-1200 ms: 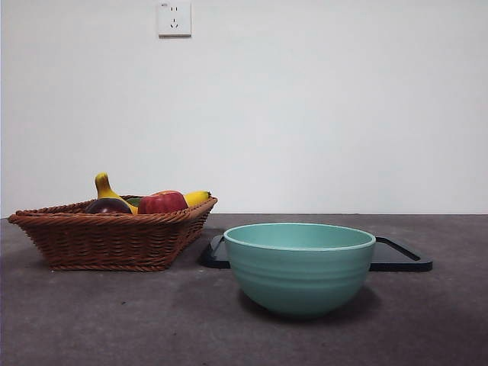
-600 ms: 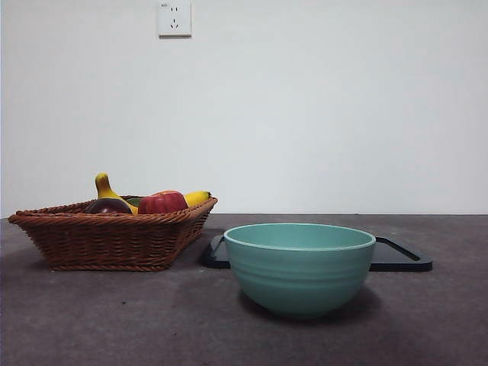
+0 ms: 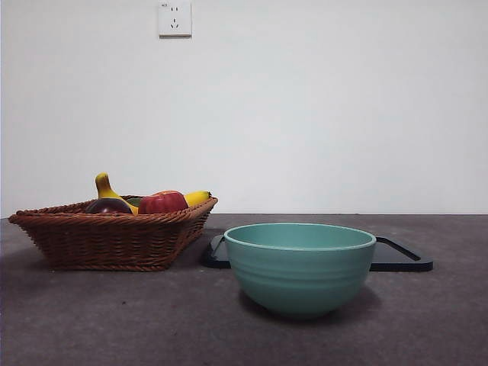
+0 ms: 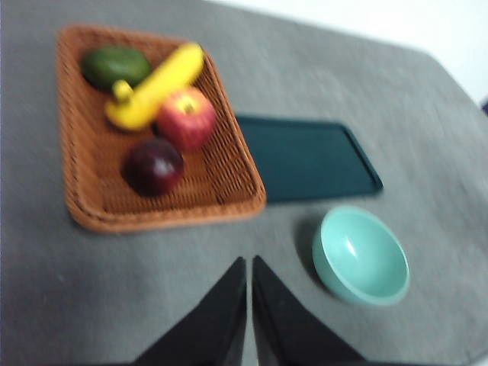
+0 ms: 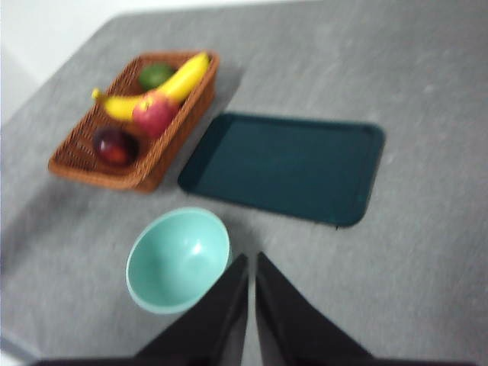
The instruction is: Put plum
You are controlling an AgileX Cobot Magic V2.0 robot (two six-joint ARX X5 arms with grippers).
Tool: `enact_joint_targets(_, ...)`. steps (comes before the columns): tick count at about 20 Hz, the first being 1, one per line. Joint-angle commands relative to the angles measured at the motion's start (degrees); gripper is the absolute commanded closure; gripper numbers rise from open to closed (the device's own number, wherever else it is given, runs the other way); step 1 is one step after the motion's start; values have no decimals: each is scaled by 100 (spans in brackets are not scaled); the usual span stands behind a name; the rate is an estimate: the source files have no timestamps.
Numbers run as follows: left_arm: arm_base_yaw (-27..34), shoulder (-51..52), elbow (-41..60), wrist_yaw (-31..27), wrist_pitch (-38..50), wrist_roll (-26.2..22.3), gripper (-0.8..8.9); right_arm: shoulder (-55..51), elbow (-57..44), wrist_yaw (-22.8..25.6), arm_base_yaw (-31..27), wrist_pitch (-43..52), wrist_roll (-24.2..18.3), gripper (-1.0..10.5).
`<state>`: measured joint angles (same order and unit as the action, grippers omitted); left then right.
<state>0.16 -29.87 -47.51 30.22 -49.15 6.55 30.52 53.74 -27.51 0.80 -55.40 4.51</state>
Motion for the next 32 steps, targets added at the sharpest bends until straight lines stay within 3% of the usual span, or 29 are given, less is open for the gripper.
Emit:
enact_joint_targets(1,-70,-225,-302,68,-313,-487,803,240,219,-90,92,-293,-448,941)
enact_joint_targets(9,-146,-339,-378,98,-699,-654,781,501,260,-98,422,-597,-667,939)
enact_joint_targets(10,-146,-339,-378,96,-702,-651,743,501,260,-98,435,-597,-667,906)
enact_joint_targets(13,-146,-339,-378,94,-699,-584,494,501,260,-98,437,-595,-643,607)
enact_joint_targets(16,-146,-341,-378,92,-702,-579,377,501,260,-98,437,-595,-640,566)
enact_joint_targets(24,-160,-789,-431,44,-328,-428,381,501,260,-98,437,-595,-625,566)
enact_joint_targets(32,-905,-2769,-1325,-892,278,-426,385,501,260,-98,437,-595,-623,566)
